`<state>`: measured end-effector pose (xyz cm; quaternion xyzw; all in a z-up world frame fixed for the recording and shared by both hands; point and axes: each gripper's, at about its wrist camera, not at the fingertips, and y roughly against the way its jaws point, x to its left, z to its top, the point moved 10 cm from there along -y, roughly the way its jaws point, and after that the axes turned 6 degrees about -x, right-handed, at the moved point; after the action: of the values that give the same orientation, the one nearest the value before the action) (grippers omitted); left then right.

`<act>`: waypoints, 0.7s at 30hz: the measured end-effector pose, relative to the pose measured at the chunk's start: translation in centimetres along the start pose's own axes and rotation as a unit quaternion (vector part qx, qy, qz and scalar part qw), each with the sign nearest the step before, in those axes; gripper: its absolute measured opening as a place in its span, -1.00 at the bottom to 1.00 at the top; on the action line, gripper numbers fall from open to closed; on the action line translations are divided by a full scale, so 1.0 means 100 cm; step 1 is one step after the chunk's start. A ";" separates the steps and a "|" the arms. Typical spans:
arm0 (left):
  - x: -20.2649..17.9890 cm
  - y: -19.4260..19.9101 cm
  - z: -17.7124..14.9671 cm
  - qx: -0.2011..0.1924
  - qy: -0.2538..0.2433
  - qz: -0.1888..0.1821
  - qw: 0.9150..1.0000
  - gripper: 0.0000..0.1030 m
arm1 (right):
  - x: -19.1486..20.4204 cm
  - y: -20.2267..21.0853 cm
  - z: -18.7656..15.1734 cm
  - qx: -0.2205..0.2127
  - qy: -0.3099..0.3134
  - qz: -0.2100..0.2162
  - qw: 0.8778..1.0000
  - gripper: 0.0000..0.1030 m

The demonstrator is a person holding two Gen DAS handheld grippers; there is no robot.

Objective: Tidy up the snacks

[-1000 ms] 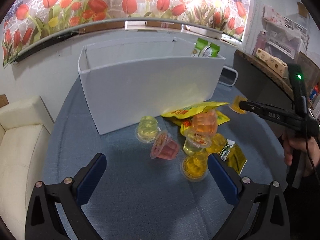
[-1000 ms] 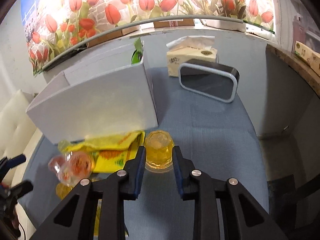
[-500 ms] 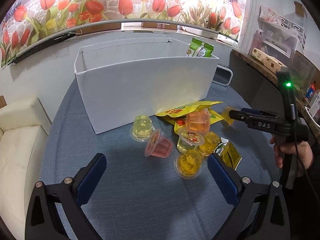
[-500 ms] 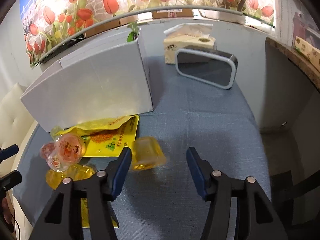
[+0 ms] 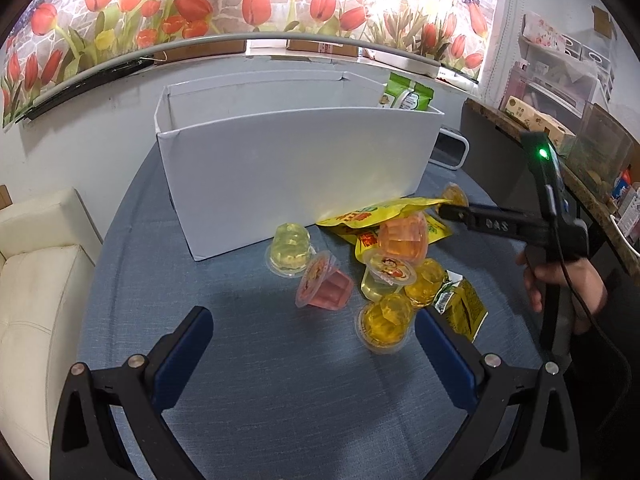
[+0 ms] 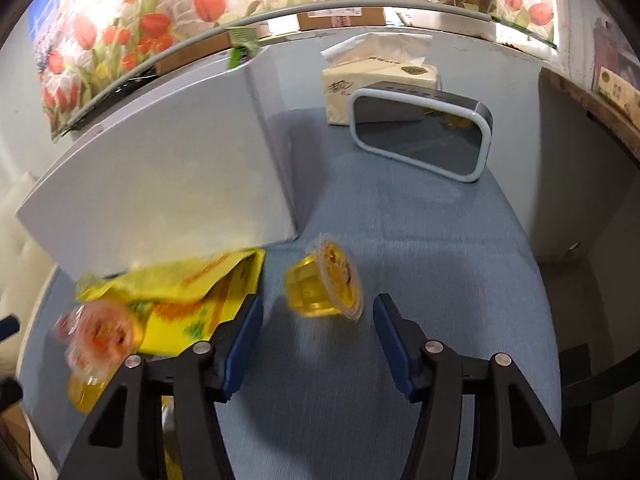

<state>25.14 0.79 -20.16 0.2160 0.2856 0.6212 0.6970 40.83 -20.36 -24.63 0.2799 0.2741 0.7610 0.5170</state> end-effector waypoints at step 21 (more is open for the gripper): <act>0.000 -0.041 0.002 0.015 -0.033 0.035 0.999 1.00 | 0.025 0.073 -0.015 -0.017 0.011 0.047 0.999 -0.36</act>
<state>28.32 0.28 -22.70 0.2563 0.2639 0.6332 0.6810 34.38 -20.49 -20.15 0.2756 0.2532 0.7920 0.4824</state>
